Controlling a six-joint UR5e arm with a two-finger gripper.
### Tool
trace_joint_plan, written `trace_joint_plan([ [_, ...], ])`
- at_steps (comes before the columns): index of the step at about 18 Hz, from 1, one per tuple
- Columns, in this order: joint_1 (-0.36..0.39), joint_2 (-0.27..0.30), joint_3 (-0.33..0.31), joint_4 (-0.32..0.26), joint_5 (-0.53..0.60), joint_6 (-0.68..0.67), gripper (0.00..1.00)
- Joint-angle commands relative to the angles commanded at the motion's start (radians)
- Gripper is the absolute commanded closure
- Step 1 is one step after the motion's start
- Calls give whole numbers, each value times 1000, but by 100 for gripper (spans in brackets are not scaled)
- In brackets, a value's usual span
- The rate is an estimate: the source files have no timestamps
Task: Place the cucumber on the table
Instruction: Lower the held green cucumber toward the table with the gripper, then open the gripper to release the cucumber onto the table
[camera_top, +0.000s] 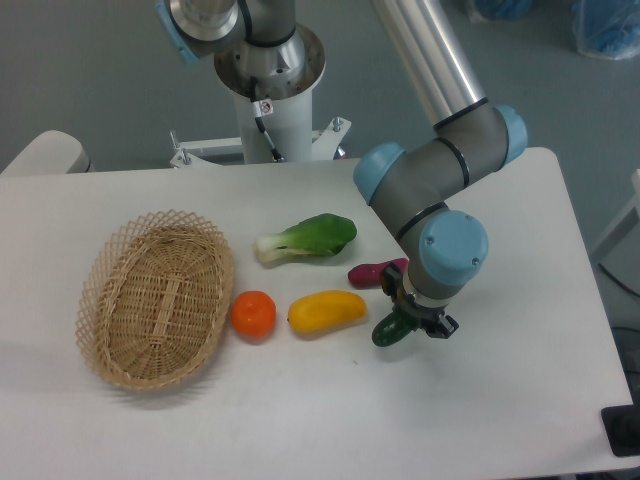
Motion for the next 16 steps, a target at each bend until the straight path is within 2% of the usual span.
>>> trace_joint_plan([
  [2, -5, -6, -8, 40, 0, -26, 79],
  [8, -8, -12, -11, 43, 0, -28, 72],
  [11, -8, -15, -12, 43, 2, -26, 44],
  [14, -8, -15, -12, 48, 2, -16, 7],
  [15, -6, -14, -12, 48, 3, -16, 1],
  [16, -8, -11, -11, 46, 3, -19, 0],
])
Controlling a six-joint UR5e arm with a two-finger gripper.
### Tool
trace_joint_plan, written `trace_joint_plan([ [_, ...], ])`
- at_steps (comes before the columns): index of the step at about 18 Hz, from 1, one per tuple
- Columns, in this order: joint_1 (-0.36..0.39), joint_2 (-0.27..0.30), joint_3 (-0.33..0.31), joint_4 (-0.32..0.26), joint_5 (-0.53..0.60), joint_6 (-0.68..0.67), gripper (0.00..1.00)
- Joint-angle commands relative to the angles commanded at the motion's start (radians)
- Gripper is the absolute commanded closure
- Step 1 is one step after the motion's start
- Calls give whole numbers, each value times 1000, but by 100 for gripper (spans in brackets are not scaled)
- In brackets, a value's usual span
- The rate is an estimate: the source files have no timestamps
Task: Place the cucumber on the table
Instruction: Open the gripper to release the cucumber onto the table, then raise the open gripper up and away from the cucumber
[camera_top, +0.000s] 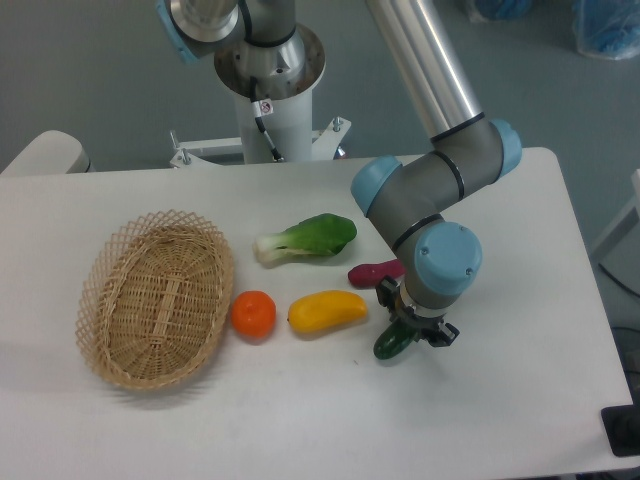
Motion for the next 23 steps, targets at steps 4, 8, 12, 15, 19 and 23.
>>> trace_joint_plan([
  [4, 3, 14, 6, -3, -2, 0, 0],
  [8, 3, 23, 34, -15, 6, 0, 0],
  [12, 11, 18, 90, -72, 0, 8, 0],
  [15, 12, 11, 146, -112, -24, 20, 0],
  [19, 12, 9, 172, -117, -46, 110, 0],
  [23, 11, 0, 184, -112, -48, 132, 0],
])
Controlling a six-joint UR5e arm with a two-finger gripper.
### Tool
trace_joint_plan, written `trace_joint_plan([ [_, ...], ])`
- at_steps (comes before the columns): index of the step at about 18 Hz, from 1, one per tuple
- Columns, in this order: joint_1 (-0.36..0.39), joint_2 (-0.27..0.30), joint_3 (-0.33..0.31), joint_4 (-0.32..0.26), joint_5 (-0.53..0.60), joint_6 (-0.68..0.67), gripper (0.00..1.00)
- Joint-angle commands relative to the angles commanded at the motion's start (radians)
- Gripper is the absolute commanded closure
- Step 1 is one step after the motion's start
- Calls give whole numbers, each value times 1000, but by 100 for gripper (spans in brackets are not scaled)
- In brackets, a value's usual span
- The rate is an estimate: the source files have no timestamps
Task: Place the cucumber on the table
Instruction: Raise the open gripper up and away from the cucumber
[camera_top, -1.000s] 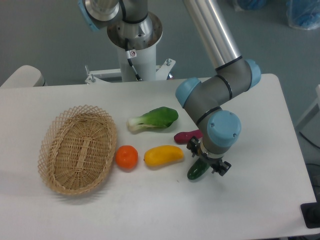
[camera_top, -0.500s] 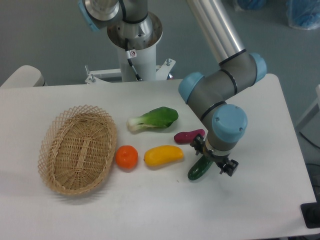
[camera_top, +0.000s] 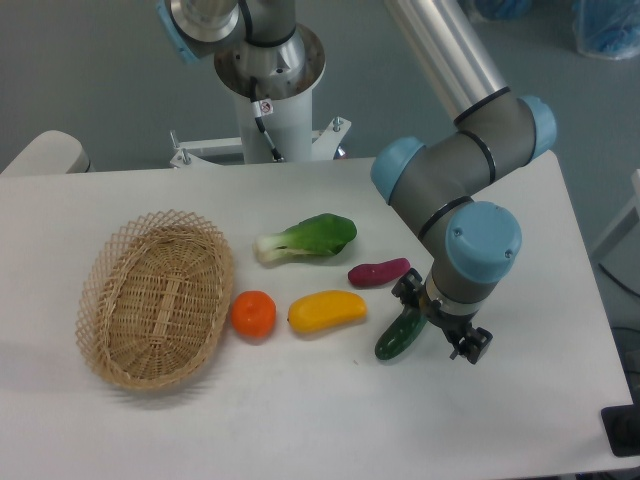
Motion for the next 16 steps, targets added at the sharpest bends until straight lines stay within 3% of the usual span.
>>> trace_joint_plan([
  [11, -28, -54, 66, 0, 8, 12, 0],
  [16, -28, -55, 68, 2, 9, 54, 0],
])
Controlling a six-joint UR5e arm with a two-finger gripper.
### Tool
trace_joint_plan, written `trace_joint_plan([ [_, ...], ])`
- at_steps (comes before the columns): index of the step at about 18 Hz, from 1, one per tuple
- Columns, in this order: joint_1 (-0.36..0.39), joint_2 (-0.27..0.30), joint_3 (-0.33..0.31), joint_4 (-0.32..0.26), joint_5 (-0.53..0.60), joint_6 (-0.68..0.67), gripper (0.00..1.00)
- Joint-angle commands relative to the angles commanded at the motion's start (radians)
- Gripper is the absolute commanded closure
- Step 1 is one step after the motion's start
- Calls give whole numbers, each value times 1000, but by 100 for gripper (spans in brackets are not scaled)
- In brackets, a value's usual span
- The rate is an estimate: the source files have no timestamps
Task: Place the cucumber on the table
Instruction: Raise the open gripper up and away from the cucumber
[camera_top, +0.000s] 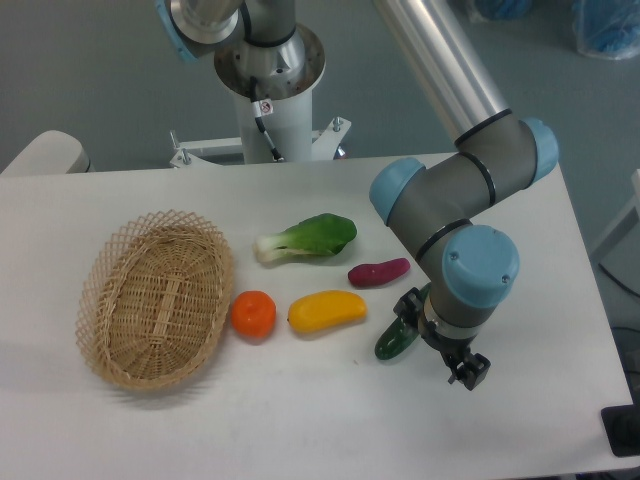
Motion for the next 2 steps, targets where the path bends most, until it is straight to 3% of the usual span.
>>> trace_joint_plan([
  [2, 0, -3, -2, 3, 0, 0, 0],
])
